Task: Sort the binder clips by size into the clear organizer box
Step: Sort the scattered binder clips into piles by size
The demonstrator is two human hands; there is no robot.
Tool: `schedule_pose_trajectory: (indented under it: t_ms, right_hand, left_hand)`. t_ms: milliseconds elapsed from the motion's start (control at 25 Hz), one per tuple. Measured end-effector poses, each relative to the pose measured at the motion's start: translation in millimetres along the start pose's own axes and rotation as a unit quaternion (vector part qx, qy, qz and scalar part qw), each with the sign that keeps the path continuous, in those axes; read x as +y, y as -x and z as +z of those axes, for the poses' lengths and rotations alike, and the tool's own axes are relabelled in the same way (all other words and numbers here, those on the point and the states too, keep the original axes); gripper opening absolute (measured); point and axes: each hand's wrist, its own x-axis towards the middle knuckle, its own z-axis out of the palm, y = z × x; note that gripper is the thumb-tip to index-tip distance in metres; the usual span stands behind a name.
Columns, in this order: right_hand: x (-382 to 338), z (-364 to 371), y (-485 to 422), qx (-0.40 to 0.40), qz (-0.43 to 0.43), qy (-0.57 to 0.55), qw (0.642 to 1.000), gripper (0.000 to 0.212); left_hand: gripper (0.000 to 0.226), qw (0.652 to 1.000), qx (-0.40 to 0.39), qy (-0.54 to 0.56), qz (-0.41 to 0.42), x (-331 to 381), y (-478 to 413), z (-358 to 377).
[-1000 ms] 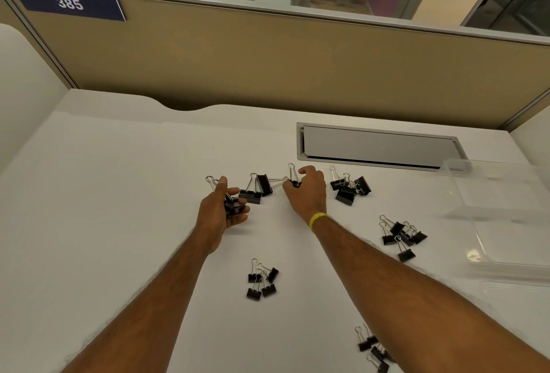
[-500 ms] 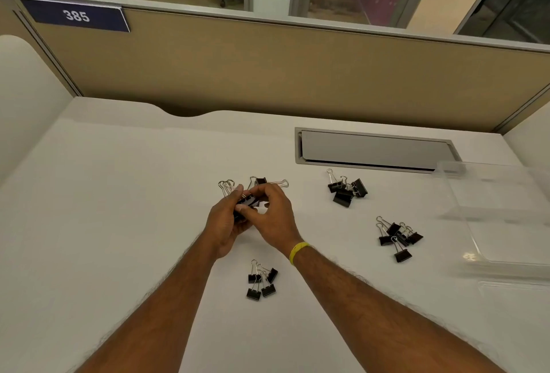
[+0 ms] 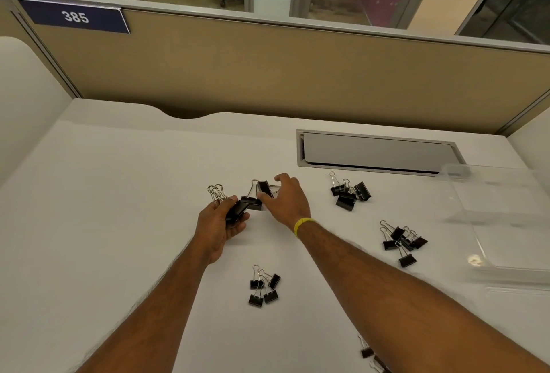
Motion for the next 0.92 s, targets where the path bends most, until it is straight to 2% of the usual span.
schedule_pose_trajectory:
  t_ms: [80,160,320,400,520,640,760,920]
  right_hand:
    - [-3.8,1.5,-10.1,-0.012,-0.004,0.065,0.998,0.062]
    - [-6.2,3.9,-16.0,-0.011,-0.014,0.118,0.993,0.057]
    - [-3.5,7.4,-19.5,-0.009,-0.019,0.116,0.993,0.044]
    - [-2.4,4.7,-16.2,0.005,-0.024,0.078,0.997,0.037]
    - [-3.0,-4.9,-2.4,0.021,-0.068,-0.050,0.996,0.027]
    - [-1.8,-15.5,24.7,-0.022,-0.133,-0.169,0.976,0.028]
    - [2.5,-24.8,54.9,-0.059,-0.148,-0.218,0.963,0.031]
    - [9.9,-35.4,85.9,-0.057,-0.149,-0.262,0.952,0.036]
  left_hand:
    - [0.022,1.000,-0.001,-0.003,-0.001,0.7,-1.4,-2.7]
    - [0.025,1.000,-0.001,-0.003,-0.004,0.6,-2.7,-5.3]
    - [0.029,1.000,-0.002,-0.006,-0.005,-1.0,-4.1,-6.8]
    - [0.028,1.000,-0.002,-0.005,-0.005,-1.6,-3.8,-6.3]
    - [0.024,1.000,-0.006,-0.016,-0.005,0.1,0.9,-2.2]
    - [0.025,0.999,-0.025,-0.041,-0.008,0.4,10.8,5.2]
    - [0.027,0.997,-0.052,-0.050,-0.010,-3.0,28.0,17.0]
    - [0.029,0.996,-0.060,-0.073,-0.001,-10.7,53.0,32.9]
